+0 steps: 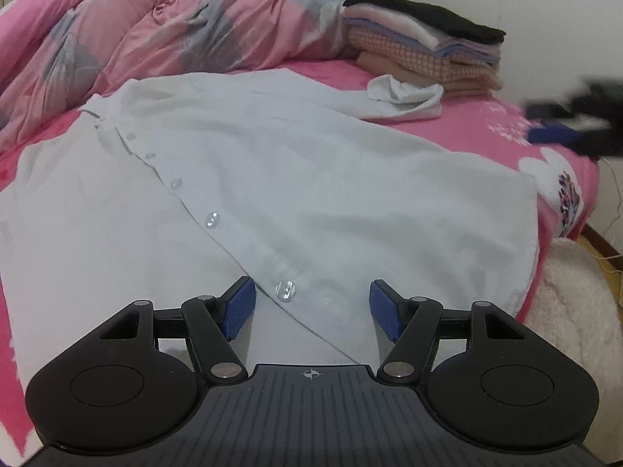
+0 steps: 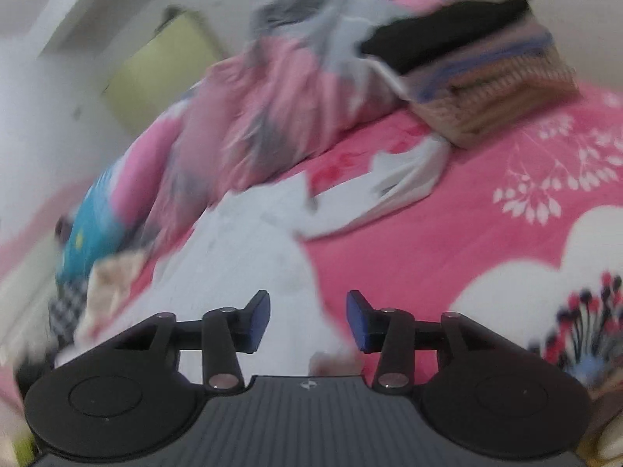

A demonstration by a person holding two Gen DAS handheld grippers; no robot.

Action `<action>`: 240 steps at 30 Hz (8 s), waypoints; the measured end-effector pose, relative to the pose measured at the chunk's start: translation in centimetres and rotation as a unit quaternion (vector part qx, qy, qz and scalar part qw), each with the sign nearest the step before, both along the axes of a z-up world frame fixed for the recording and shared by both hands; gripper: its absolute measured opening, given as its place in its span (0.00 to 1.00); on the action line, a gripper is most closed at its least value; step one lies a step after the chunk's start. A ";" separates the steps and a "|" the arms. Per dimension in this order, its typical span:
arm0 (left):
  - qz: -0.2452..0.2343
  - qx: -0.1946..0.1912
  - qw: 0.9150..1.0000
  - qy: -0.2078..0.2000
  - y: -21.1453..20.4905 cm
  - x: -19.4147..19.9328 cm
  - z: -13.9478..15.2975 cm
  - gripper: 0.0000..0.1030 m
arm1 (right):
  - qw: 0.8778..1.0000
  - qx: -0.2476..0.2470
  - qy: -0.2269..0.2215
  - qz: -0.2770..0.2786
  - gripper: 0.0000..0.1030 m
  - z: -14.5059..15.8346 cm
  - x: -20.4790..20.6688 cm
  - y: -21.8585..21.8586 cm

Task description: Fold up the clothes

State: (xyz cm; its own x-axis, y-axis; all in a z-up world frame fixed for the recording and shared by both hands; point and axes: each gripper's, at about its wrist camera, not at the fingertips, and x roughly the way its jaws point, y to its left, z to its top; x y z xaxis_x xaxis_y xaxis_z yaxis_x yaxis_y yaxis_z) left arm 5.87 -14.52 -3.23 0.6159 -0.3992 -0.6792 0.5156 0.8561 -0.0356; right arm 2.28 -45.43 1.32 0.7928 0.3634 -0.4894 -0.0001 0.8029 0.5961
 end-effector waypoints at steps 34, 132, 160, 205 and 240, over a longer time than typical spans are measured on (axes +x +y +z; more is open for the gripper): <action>-0.048 -0.016 0.999 0.016 1.1 0.9 -0.4 0.70 | 0.949 -0.294 0.111 0.028 0.55 -1.1 32.0 2.7; -0.078 -0.017 0.995 0.051 2.1 1.9 0.1 0.74 | 0.982 -0.171 -0.017 0.077 0.13 2.3 23.9 0.3; -0.189 0.006 0.979 -0.076 -6.1 -4.2 4.2 0.74 | 0.970 -0.241 0.012 0.032 0.13 -2.5 -5.9 1.7; -0.113 0.026 0.993 0.006 -2.0 -3.2 1.2 0.73 | 0.812 -0.583 -0.035 -0.016 0.15 -8.2 -4.9 9.0; 0.020 -0.044 0.999 -0.004 9.0 -3.2 5.0 0.73 | 0.956 -0.220 -0.011 0.194 0.15 -5.9 -0.9 14.5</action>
